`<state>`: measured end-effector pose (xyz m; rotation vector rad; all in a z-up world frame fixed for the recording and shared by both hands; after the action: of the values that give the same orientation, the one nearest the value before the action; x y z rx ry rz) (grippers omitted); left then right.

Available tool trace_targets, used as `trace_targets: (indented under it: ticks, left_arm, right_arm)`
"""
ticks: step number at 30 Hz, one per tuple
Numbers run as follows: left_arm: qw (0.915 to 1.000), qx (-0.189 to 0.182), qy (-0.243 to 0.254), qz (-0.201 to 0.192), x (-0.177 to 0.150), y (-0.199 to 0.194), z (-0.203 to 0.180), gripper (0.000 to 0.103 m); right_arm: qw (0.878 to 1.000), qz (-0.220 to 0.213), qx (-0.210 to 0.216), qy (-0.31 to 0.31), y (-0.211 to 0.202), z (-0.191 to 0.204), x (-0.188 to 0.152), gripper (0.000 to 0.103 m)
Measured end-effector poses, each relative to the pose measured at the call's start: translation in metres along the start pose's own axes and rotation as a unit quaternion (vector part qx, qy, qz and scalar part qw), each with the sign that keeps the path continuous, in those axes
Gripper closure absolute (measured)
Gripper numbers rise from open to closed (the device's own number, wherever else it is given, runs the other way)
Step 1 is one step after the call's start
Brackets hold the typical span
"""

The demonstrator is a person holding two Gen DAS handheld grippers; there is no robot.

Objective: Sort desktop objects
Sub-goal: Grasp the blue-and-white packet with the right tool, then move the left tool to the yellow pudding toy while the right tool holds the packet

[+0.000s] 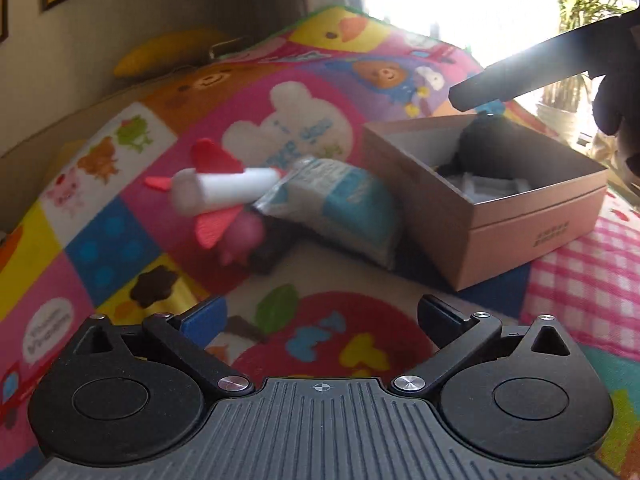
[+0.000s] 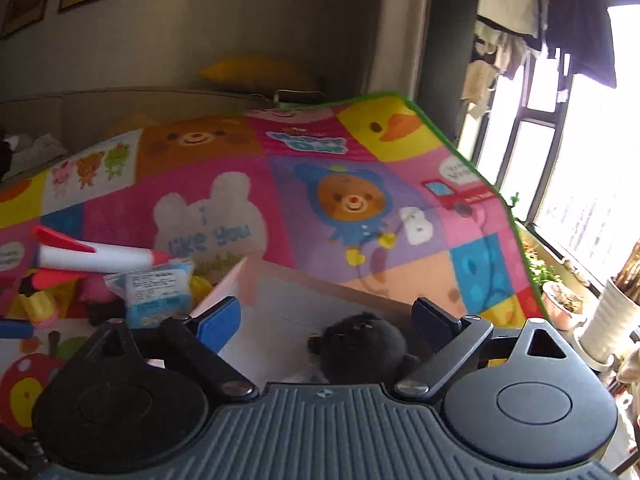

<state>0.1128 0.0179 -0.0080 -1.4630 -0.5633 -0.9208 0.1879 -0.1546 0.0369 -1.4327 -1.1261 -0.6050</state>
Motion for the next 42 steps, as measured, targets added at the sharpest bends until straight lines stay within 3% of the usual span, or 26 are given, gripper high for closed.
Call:
trace_targets:
  ticks: [4, 9, 13, 17, 20, 27, 30, 33, 35, 36, 38, 42]
  left_arm:
    - [0.9994, 0.006, -0.029, 0.015, -0.015, -0.004, 0.03, 0.0]
    - [0.9992, -0.007, -0.039, 0.01, -0.028, -0.017, 0.043, 0.0]
    - [0.9986, -0.001, -0.052, 0.003, -0.033, -0.026, 0.055, 0.0]
    - [0.9973, 0.031, -0.067, -0.001, -0.035, -0.033, 0.075, 0.0]
    - [0.9955, 0.055, -0.077, -0.003, -0.034, -0.034, 0.09, 0.0]
    - [0.997, 0.059, -0.051, -0.004, -0.017, -0.006, 0.094, 0.0]
    - [0.9957, 0.078, -0.049, 0.004, -0.009, 0.014, 0.097, 0.0]
    - [0.9945, 0.087, -0.057, 0.014, -0.005, 0.026, 0.102, 0.002]
    - [0.9938, 0.088, -0.064, 0.023, -0.005, 0.03, 0.105, 0.023]
    - [0.9938, 0.079, -0.072, 0.031, -0.005, 0.032, 0.107, 0.035]
    - [0.9933, 0.074, -0.084, 0.031, -0.006, 0.031, 0.108, 0.041]
    - [0.9952, 0.069, -0.061, 0.034, -0.012, 0.017, 0.093, 0.043]
  right_arm:
    - [0.992, 0.065, 0.105, -0.028, 0.024, 0.074, 0.015, 0.022]
    - [0.98, 0.127, 0.088, -0.126, 0.082, 0.139, 0.021, 0.021]
    - [0.97, 0.181, 0.07, -0.145, 0.123, 0.159, 0.016, 0.022]
    - [0.971, 0.196, 0.089, -0.102, 0.109, 0.165, 0.017, 0.048]
    - [0.963, 0.201, 0.146, -0.109, 0.064, 0.173, 0.003, 0.052]
    - [0.952, 0.211, 0.222, -0.027, -0.05, 0.131, -0.045, 0.052]
    - [0.954, 0.23, 0.189, 0.027, -0.077, 0.098, -0.077, 0.052]
    - [0.965, 0.217, 0.14, 0.053, -0.097, 0.069, -0.098, 0.051]
    - [0.973, 0.196, 0.104, 0.059, -0.109, 0.052, -0.107, 0.045]
    - [0.977, 0.183, 0.092, 0.066, -0.115, 0.043, -0.112, 0.037]
    - [0.978, 0.171, 0.079, 0.092, -0.121, 0.029, -0.121, 0.026]
    - [0.972, 0.175, 0.072, 0.137, -0.118, 0.012, -0.142, 0.023]
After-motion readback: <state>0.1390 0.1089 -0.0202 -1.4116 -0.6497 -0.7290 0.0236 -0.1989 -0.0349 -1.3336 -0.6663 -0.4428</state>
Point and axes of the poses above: each gripper's, at about its wrist camera, not at the fingertips, and y roughly the way its jaws point, z to its left, x to its top, the point moved 5 cm from there along y, roughly the way its jaws point, and after that the axes turned 6 degrees about -x, right-handed, at the moved point
